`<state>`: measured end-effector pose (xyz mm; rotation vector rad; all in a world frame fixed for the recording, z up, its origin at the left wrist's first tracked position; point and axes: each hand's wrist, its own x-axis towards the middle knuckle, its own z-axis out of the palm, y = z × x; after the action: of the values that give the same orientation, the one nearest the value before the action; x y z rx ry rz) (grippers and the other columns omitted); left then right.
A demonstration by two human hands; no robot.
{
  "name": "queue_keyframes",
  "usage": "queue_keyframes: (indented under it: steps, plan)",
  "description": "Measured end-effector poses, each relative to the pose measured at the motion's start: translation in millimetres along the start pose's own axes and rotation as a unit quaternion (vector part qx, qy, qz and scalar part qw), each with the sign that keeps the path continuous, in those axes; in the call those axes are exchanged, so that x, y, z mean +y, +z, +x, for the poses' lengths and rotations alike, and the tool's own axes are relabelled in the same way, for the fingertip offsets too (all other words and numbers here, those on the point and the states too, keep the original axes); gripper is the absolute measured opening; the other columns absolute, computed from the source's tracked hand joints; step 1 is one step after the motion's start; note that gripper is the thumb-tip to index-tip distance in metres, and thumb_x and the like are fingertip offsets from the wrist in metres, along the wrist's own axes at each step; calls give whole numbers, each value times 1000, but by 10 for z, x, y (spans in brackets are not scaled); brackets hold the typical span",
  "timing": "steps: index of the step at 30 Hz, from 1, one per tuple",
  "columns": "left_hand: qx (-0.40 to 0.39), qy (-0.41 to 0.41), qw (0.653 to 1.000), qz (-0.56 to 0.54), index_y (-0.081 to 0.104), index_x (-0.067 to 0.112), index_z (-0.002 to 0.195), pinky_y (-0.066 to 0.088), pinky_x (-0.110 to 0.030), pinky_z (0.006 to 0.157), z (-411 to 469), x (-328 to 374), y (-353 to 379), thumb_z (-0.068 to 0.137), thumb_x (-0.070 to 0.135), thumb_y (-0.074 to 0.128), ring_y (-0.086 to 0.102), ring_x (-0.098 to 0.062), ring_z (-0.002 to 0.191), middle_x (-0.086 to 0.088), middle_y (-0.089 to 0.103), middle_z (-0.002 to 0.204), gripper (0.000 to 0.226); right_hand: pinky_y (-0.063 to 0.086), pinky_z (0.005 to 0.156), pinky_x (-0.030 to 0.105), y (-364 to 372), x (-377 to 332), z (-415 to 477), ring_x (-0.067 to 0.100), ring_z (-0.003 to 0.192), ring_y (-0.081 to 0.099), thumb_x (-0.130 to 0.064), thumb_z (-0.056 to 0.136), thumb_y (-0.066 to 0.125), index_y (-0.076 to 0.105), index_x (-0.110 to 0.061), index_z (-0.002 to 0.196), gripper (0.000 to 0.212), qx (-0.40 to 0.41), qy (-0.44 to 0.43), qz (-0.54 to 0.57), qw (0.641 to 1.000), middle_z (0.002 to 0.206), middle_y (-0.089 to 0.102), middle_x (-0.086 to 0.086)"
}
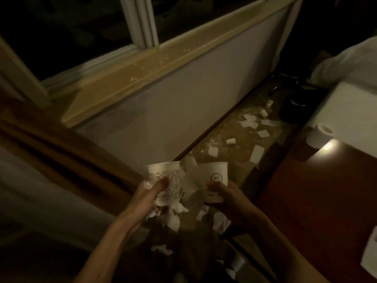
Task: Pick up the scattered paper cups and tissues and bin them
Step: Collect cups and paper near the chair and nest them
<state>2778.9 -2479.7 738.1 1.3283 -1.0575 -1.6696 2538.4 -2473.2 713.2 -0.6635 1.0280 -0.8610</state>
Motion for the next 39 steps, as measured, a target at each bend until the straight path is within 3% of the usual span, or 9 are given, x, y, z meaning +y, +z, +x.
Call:
queue_keyframes:
  steps: [3,8,14,21,26,30,33,36,39]
  plan:
    - [-49,-3,999,9,72,20,108,56,-50,85,487,365,80,54,69,83,69,-37,105,-18,72,112,74,55,92,48,-62,-323,164,31,106,68,-32,75,74,57,-16,123,53,33,-29,-29,999,113,71,10]
    - [-90,-3,996,-13,72,14,110,56,-52,89,1238,738,311,61,48,82,70,-38,101,-21,72,110,61,58,73,30,-200,-838,553,23,96,72,-32,79,74,60,-20,117,42,102,-85,-7,991,102,75,2]
    - [-137,20,989,45,66,10,117,54,-23,56,2300,1316,578,72,42,73,74,-17,80,-8,77,95,55,60,71,33,-530,-1457,1276,20,89,73,-45,63,79,61,-22,110,55,203,-159,13,966,94,75,-1]
    - [-200,17,978,51,67,9,105,50,-21,45,3313,1821,1058,74,39,68,72,-13,65,-5,76,79,43,59,73,34,-992,-2096,1886,20,90,72,-35,72,79,62,-28,108,40,268,-191,53,943,98,73,0]
    - [-239,-15,970,43,71,13,104,54,-22,49,3935,2023,1334,75,44,67,75,-14,72,-7,78,88,43,58,84,45,-1332,-2494,2068,28,97,71,-38,66,81,63,-19,116,56,244,-214,61,944,105,73,7]
    - [-288,-35,953,82,81,24,89,53,-23,49,4603,2163,1608,57,61,80,74,-14,71,-8,77,90,49,60,77,37,-1684,-2773,2368,24,93,72,-33,76,74,63,-17,114,42,268,-217,35,938,101,75,4]
    - [-315,-50,945,70,82,24,90,54,-23,49,5222,2215,1863,53,64,85,74,-14,70,-7,77,90,54,60,76,31,-2017,-3014,2653,15,94,72,-51,75,68,62,-25,114,48,300,-208,-4,931,103,75,-5]
    - [-335,-65,937,72,81,23,95,56,-25,52,5870,2253,2239,43,71,87,75,-15,75,-8,77,94,71,59,84,37,-2468,-3266,2978,16,98,71,-65,72,68,63,-27,116,59,317,-198,-12,927,108,74,-4]
    - [-326,-110,937,65,73,14,109,57,-27,53,6610,2284,2684,65,68,75,75,-17,72,-9,77,93,70,58,85,39,-2950,-3621,3369,17,99,71,-61,72,72,64,-28,114,54,347,-187,27,919,107,74,-4]
